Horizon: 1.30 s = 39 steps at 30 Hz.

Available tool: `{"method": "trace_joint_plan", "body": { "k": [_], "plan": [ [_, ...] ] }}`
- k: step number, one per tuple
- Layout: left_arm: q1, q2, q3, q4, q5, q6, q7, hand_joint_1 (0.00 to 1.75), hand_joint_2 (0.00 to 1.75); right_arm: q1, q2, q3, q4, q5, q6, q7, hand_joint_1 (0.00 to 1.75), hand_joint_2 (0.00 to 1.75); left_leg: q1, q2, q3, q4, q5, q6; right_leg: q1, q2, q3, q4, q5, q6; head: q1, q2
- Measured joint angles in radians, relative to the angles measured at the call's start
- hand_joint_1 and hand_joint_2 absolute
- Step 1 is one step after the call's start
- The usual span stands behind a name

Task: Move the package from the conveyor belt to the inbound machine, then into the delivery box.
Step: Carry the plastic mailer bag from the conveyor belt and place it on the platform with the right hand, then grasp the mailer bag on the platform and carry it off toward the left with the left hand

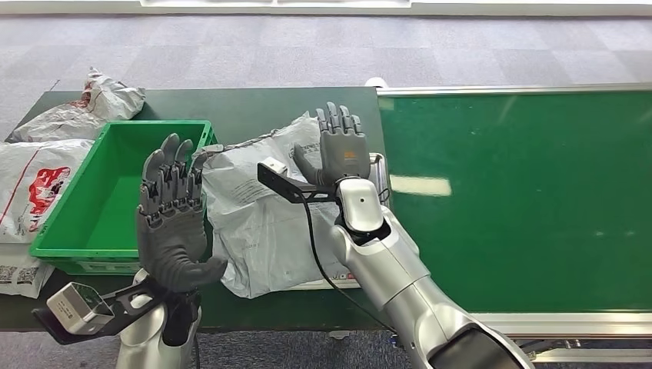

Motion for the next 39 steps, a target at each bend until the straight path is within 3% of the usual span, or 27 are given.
{"method": "trace_joint_plan", "body": {
  "k": [3, 5, 7, 10, 13, 17, 20, 23, 26, 30, 34, 39],
  "plan": [
    [-0.001, 0.000, 0.000, 0.007, -0.002, -0.010, 0.000, 0.00, 1.75, 0.000, -0.004, -0.014, 0.021, 0.003, -0.020, 0.000, 0.00, 0.00, 0.000, 0.000, 0.000, 0.000, 0.000, 0.000, 0.000, 0.000, 0.000, 0.000, 0.000, 0.000, 0.000, 0.000],
    [-0.001, 0.000, 0.000, 0.009, -0.010, -0.005, 0.003, 0.00, 1.75, 0.008, -0.006, -0.024, 0.013, 0.000, -0.100, -0.026, 0.00, 0.87, 0.000, 0.000, 0.000, 0.000, 0.000, 0.000, 0.000, 0.000, 0.000, 0.000, 0.000, 0.000, 0.000, 0.000],
    [-0.001, 0.000, 0.000, 0.011, -0.034, 0.017, 0.016, 0.00, 1.75, 0.038, -0.008, -0.037, -0.051, -0.024, -0.272, -0.117, 0.00, 1.75, 0.000, -0.001, 0.000, 0.000, 0.000, 0.000, 0.000, 0.000, -0.001, 0.000, 0.000, 0.000, 0.000, 0.000],
    [-0.008, 0.000, -0.001, 0.035, -0.109, 0.097, 0.053, 0.00, 1.75, 0.130, -0.008, -0.075, -0.285, -0.101, -0.492, -0.377, 0.00, 1.75, 0.000, -0.002, -0.001, 0.001, -0.001, 0.000, 0.000, -0.001, -0.001, 0.000, -0.001, 0.000, 0.000, 0.000],
    [-0.032, 0.002, -0.004, 0.112, -0.255, 0.252, 0.112, 0.00, 1.75, 0.225, -0.003, -0.140, -0.570, -0.228, -0.527, -0.587, 0.00, 1.75, -0.001, -0.005, -0.001, 0.001, -0.002, 0.001, 0.000, -0.004, -0.001, 0.000, -0.002, 0.001, 0.000, 0.000],
    [-0.089, 0.009, -0.017, 0.258, -0.476, 0.480, 0.193, 0.00, 1.75, 0.315, -0.002, -0.216, -0.874, -0.393, -0.529, -0.732, 0.00, 1.75, -0.002, -0.005, -0.001, 0.001, -0.003, 0.001, -0.002, -0.005, 0.000, -0.001, -0.002, 0.002, 0.000, 0.000],
    [-0.157, 0.019, -0.039, 0.395, -0.706, 0.649, 0.306, 0.00, 1.75, 0.366, -0.001, -0.253, -1.036, -0.516, -0.527, -0.820, 0.00, 1.75, -0.002, -0.005, -0.001, 0.001, -0.002, 0.002, -0.002, -0.005, 0.000, -0.001, -0.002, 0.003, 0.000, 0.000],
    [-0.233, 0.032, -0.071, 0.543, -0.952, 0.758, 0.443, 0.00, 1.75, 0.399, -0.002, -0.276, -1.139, -0.612, -0.526, -0.882, 0.00, 1.75, -0.002, -0.004, 0.000, 0.001, -0.002, 0.002, -0.002, -0.004, 0.000, -0.001, -0.001, 0.003, 0.000, 0.000],
    [-0.302, 0.045, -0.114, 0.684, -1.150, 0.782, 0.568, 0.00, 1.75, 0.411, -0.003, -0.287, -1.187, -0.664, -0.525, -0.917, 0.00, 1.75, -0.002, -0.003, 0.000, 0.001, -0.002, 0.001, -0.002, -0.003, 0.000, -0.001, 0.000, 0.003, 0.000, 0.000],
    [-0.386, 0.058, -0.184, 0.864, -1.371, 0.708, 0.706, 0.00, 1.75, 0.415, -0.004, -0.291, -1.204, -0.690, -0.524, -0.931, 0.00, 1.75, -0.002, -0.002, 0.000, 0.001, -0.002, 0.001, -0.002, -0.002, 0.001, -0.001, 0.000, 0.003, 0.000, 0.000],
    [-0.454, 0.060, -0.248, 0.960, -1.467, 0.635, 0.736, 0.03, 1.75, 0.415, -0.004, -0.291, -1.204, -0.698, -0.522, -0.932, 0.00, 1.75, -0.002, -0.005, 0.004, 0.000, -0.002, 0.002, -0.002, -0.005, 0.007, -0.001, -0.002, 0.003, 0.000, 0.000],
    [-0.485, 0.060, -0.276, 0.997, -1.480, 0.619, 0.728, 0.07, 1.75, 0.415, -0.004, -0.291, -1.203, -0.698, -0.521, -0.932, 0.00, 1.75, -0.002, -0.005, 0.006, 0.000, -0.002, 0.003, -0.002, -0.005, 0.010, -0.001, -0.003, 0.004, 0.000, 0.000]
  ]
}}
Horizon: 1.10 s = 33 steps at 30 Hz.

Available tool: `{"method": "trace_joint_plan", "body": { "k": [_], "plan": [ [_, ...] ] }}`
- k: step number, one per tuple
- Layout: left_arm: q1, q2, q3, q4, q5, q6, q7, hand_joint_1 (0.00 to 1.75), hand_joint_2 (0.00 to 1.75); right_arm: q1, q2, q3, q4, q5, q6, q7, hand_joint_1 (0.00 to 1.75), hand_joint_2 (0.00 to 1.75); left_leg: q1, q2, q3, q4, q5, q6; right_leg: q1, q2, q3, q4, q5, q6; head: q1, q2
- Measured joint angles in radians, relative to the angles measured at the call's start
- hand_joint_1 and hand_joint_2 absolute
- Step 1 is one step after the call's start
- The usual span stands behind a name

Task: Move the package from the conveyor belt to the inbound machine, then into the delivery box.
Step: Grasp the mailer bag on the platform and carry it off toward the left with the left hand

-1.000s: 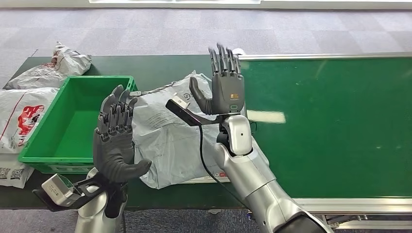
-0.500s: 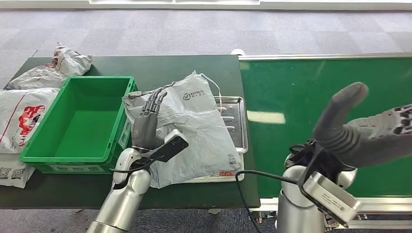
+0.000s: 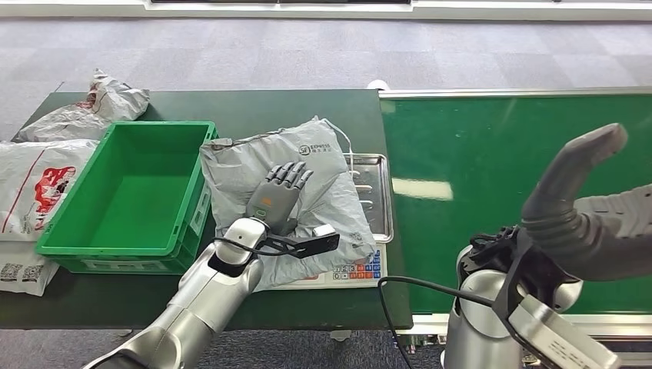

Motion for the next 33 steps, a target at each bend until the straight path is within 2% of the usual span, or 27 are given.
{"method": "trace_joint_plan", "body": {
  "k": [4, 8, 29, 31, 33],
  "plan": [
    [-0.005, 0.000, -0.002, 0.010, 0.000, 0.000, -0.004, 0.07, 1.75, 0.000, 0.000, 0.000, 0.000, 0.000, 0.000, 0.000, 0.00, 1.75, 0.000, 0.000, 0.001, 0.000, 0.001, 0.000, 0.000, 0.000, 0.001, 0.000, 0.001, 0.000, 0.000, 0.000],
    [-0.008, 0.000, -0.002, 0.017, 0.000, 0.000, -0.006, 1.75, 1.75, 0.000, 0.000, 0.000, 0.001, 0.000, 0.000, 0.000, 0.00, 1.75, 0.000, 0.000, 0.002, 0.000, 0.001, 0.000, 0.000, 0.000, 0.002, 0.000, 0.002, 0.000, 0.000, 0.000],
    [0.028, 0.023, 0.000, -0.033, 0.015, -0.031, -0.041, 1.75, 1.75, -0.001, 0.000, 0.000, 0.011, 0.059, 0.000, 0.045, 0.00, 1.75, 0.000, 0.000, -0.001, 0.000, 0.001, 0.000, 0.000, 0.000, -0.001, 0.000, 0.001, 0.000, 0.000, 0.000],
    [0.034, 0.024, 0.002, -0.042, 0.017, 0.007, -0.043, 1.75, 1.75, -0.001, 0.000, 0.000, 0.011, 0.061, 0.000, 0.045, 0.00, 1.75, 0.000, 0.000, -0.001, 0.000, 0.001, 0.000, 0.000, 0.000, -0.001, 0.000, 0.001, 0.000, 0.000, 0.000],
    [0.044, 0.028, 0.009, -0.068, 0.027, 0.105, -0.034, 1.75, 1.75, -0.001, 0.000, 0.000, 0.011, 0.065, 0.000, 0.045, 0.00, 1.75, 0.000, 0.000, -0.001, 0.000, 0.001, 0.000, 0.000, 0.000, -0.002, 0.000, 0.001, 0.000, 0.000, 0.000]
  ]
}}
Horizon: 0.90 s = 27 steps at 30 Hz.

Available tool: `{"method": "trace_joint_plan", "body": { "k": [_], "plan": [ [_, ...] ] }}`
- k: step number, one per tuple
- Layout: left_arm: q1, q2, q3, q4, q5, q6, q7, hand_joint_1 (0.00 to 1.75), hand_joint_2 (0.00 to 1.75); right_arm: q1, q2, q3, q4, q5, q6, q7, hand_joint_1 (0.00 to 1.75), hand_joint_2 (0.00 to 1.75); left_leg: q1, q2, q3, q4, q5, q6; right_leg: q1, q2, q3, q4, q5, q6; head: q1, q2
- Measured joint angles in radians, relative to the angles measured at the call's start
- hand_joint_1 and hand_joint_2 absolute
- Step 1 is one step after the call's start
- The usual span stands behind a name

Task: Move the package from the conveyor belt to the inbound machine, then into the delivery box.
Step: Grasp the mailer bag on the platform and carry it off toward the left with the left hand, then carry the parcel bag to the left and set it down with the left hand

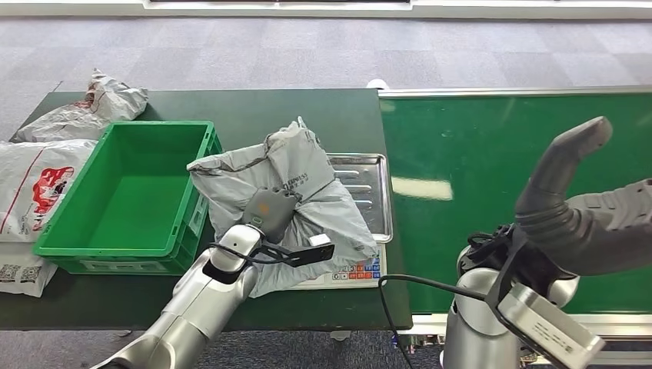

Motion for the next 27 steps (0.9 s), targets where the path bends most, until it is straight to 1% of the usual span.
{"method": "trace_joint_plan", "body": {
  "k": [2, 4, 8, 15, 18, 20, 22, 25, 27],
  "plan": [
    [0.009, 0.005, 0.019, -0.045, 0.019, 0.120, 0.013, 1.75, 1.75, 0.000, 0.000, 0.000, 0.000, 0.004, 0.000, 0.001, 0.00, 1.75, 0.000, 0.000, -0.001, 0.000, 0.000, 0.000, 0.000, 0.000, -0.001, 0.000, 0.000, 0.000, 0.000, 0.000],
    [0.011, 0.009, 0.042, -0.089, 0.034, 0.193, 0.022, 1.75, 1.75, 0.000, 0.000, 0.000, 0.000, 0.005, 0.000, 0.002, 0.00, 1.75, 0.000, 0.000, -0.001, 0.000, 0.000, 0.000, 0.000, 0.000, -0.001, 0.000, 0.000, 0.000, 0.000, 0.000],
    [0.014, 0.016, 0.068, -0.139, 0.039, 0.210, 0.024, 1.75, 1.75, 0.000, 0.000, 0.000, 0.000, 0.006, 0.000, 0.003, 0.00, 1.75, 0.000, 0.000, -0.001, 0.000, 0.000, 0.000, 0.000, 0.000, -0.001, 0.000, 0.000, 0.000, 0.000, 0.000],
    [0.022, 0.022, 0.078, -0.175, 0.042, 0.215, 0.025, 1.75, 1.75, 0.000, 0.000, 0.000, 0.000, 0.006, 0.000, 0.003, 0.00, 1.75, 0.000, 0.000, -0.002, 0.000, 0.000, 0.000, 0.000, 0.000, -0.002, 0.000, 0.000, 0.000, 0.000, 0.000],
    [0.035, 0.028, 0.099, -0.209, 0.072, 0.286, 0.044, 1.75, 1.75, 0.002, 0.000, 0.000, 0.000, 0.003, 0.000, 0.000, 0.00, 1.75, 0.000, 0.001, -0.002, 0.000, 0.000, 0.000, 0.000, 0.001, -0.003, 0.000, 0.000, 0.000, 0.000, 0.000],
    [0.042, 0.038, 0.133, -0.254, 0.103, 0.347, 0.066, 1.75, 1.75, 0.005, -0.001, 0.000, 0.000, -0.004, 0.000, -0.009, 0.00, 1.75, 0.000, 0.001, -0.002, 0.000, 0.000, 0.000, 0.000, 0.002, -0.003, 0.000, 0.000, 0.000, 0.000, 0.000],
    [0.050, 0.052, 0.183, -0.306, 0.132, 0.386, 0.081, 1.75, 1.75, 0.009, -0.002, -0.002, 0.000, -0.012, 0.000, -0.019, 0.00, 1.75, 0.000, 0.001, -0.002, 0.000, 0.000, 0.000, 0.001, 0.002, -0.003, 0.000, 0.000, 0.000, 0.000, 0.000],
    [0.077, 0.066, 0.268, -0.384, 0.143, 0.411, 0.093, 1.75, 1.75, 0.012, -0.003, -0.010, 0.000, -0.014, 0.000, -0.017, 0.00, 1.75, 0.001, 0.002, -0.002, 0.000, 0.000, 0.000, 0.001, 0.002, -0.003, 0.000, -0.001, -0.001, 0.000, 0.000],
    [0.096, 0.071, 0.328, -0.424, 0.086, 0.406, 0.134, 1.75, 1.75, 0.014, -0.003, -0.012, 0.000, -0.007, 0.000, -0.007, 0.00, 1.75, 0.001, 0.002, -0.003, 0.000, 0.000, 0.000, 0.002, 0.002, -0.003, 0.000, -0.001, -0.001, 0.000, 0.000]
  ]
}}
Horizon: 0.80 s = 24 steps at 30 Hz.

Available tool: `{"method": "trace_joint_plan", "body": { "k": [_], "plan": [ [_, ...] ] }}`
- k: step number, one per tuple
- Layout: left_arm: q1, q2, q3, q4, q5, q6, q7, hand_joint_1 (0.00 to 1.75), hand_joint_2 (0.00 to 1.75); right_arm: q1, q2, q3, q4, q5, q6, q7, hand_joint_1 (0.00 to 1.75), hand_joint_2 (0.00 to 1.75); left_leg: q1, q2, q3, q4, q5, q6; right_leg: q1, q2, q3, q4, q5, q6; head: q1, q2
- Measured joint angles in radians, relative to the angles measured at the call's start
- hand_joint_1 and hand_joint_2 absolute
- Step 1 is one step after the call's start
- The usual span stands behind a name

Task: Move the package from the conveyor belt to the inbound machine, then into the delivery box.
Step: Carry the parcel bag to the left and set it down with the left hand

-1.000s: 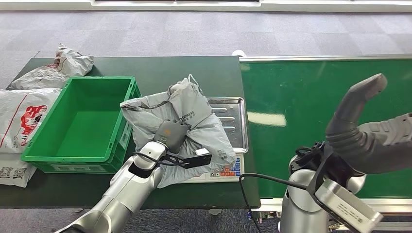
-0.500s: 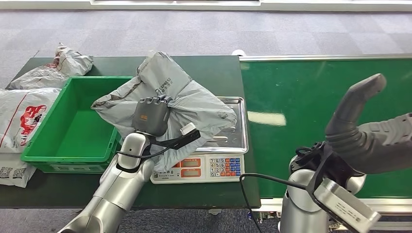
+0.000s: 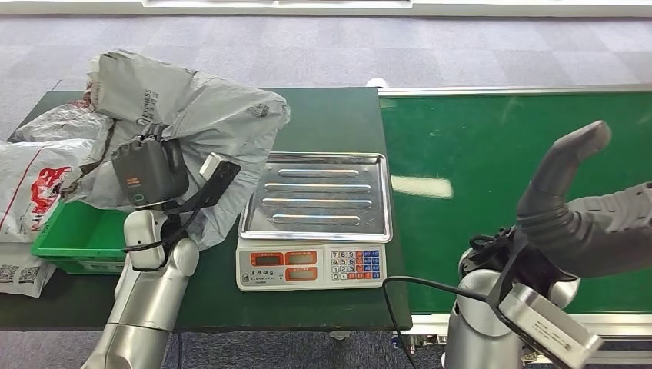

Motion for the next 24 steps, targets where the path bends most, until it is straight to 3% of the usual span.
{"method": "trace_joint_plan", "body": {
  "k": [5, 14, 16, 18, 20, 24],
  "plan": [
    [0.004, 0.041, 0.169, 0.025, -0.141, -0.088, 0.193, 1.75, 1.75, 0.002, -0.001, -0.001, 0.000, 0.014, 0.000, 0.018, 0.00, 1.75, 0.000, 0.002, 0.000, 0.000, 0.000, 0.000, 0.000, 0.001, -0.001, 0.000, 0.000, 0.000, 0.000, 0.000],
    [-0.061, 0.150, 0.374, 0.337, -0.138, -0.005, 0.240, 1.75, 1.75, 0.003, -0.001, -0.001, 0.000, 0.051, 0.000, 0.041, 0.00, 1.75, 0.000, 0.003, 0.001, 0.000, 0.001, -0.001, 0.000, 0.003, -0.001, 0.000, 0.001, -0.001, 0.000, 0.000],
    [-0.072, 0.161, 0.394, 0.385, -0.138, -0.004, 0.248, 0.88, 1.75, 0.003, -0.001, -0.001, 0.000, 0.056, 0.000, 0.047, 0.00, 1.75, 0.000, 0.002, 0.000, 0.000, 0.001, -0.001, 0.000, 0.003, -0.001, 0.000, 0.001, -0.001, 0.000, 0.000],
    [-0.084, 0.168, 0.410, 0.426, -0.139, -0.006, 0.257, 0.01, 0.87, 0.003, -0.001, 0.000, 0.000, 0.058, 0.000, 0.050, 0.00, 1.75, 0.000, 0.002, 0.000, 0.000, 0.001, -0.001, 0.000, 0.003, -0.001, 0.000, 0.001, -0.001, 0.000, 0.000],
    [-0.095, 0.174, 0.424, 0.461, -0.141, -0.005, 0.266, 0.00, 0.00, 0.003, -0.001, 0.001, 0.000, 0.060, 0.000, 0.050, 0.00, 1.75, 0.000, 0.002, 0.000, 0.000, 0.001, -0.001, 0.000, 0.003, -0.001, 0.000, 0.001, -0.001, 0.000, 0.000],
    [-0.102, 0.177, 0.448, 0.483, -0.141, 0.002, 0.232, 0.00, 0.00, 0.003, -0.001, 0.002, 0.000, 0.057, 0.000, 0.047, 0.00, 1.75, 0.000, 0.002, 0.000, 0.000, 0.001, -0.001, 0.000, 0.003, -0.001, 0.000, 0.001, -0.001, 0.000, 0.000]
  ]
}}
